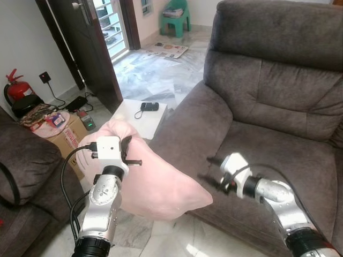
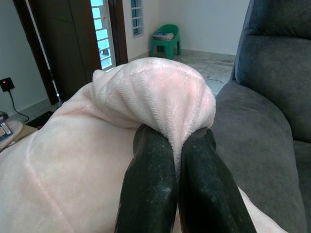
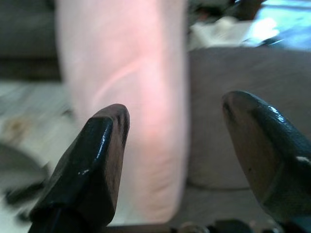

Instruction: Move the pillow to the sofa from floor

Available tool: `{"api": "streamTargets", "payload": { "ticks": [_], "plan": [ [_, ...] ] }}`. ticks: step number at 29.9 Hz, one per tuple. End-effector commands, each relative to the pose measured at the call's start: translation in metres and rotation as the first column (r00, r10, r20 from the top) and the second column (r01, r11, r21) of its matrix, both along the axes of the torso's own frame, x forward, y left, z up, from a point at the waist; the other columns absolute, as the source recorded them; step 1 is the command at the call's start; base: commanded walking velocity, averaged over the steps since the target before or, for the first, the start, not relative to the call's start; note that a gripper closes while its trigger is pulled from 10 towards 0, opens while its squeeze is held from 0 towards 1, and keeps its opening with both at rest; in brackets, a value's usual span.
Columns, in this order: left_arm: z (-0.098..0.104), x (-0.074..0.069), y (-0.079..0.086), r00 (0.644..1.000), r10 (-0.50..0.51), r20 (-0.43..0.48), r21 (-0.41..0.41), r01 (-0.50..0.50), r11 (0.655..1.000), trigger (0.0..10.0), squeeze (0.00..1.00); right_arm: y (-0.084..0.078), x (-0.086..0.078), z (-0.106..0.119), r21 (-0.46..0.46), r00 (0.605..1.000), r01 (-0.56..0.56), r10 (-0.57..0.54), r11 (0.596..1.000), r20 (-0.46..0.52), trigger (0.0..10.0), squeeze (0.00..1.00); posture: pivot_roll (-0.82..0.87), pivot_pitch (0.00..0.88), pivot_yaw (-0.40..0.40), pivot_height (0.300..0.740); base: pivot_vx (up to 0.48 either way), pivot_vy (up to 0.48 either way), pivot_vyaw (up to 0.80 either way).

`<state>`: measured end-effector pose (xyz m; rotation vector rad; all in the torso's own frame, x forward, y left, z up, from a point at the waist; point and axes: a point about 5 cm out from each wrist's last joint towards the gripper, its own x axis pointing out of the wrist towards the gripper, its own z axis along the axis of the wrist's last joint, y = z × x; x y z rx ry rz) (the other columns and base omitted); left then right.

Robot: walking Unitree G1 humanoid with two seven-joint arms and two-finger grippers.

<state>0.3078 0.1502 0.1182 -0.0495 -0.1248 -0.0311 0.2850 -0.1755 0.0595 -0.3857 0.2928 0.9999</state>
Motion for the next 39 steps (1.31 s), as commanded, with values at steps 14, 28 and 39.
{"api": "streamTargets", "payload": {
  "ticks": [14,28,39],
  "plan": [
    [0.028,0.006,-0.003,0.992,-0.008,0.124,-0.007,0.009,1.0,10.0,0.0,0.017,-0.006,-0.022,-0.113,1.0,-0.017,0.016,0.993,-0.005,10.0,0.0,-0.05,0.02,0.09,0.74,0.0,0.0,0.0],
    [0.027,0.005,-0.002,0.992,0.004,0.123,-0.013,-0.003,1.0,10.0,0.0,0.032,-0.014,-0.038,-0.106,0.999,-0.014,0.011,0.994,-0.034,10.0,0.0,-0.04,0.033,0.082,0.74,0.0,0.0,0.0],
    [0.027,0.005,-0.002,0.992,0.009,0.122,-0.014,-0.008,1.0,10.0,0.0,0.03,-0.013,-0.046,-0.127,0.999,0.041,-0.045,0.991,-0.026,0.0,0.0,-0.04,0.037,0.079,0.74,0.0,0.0,0.0]
  ]
}}
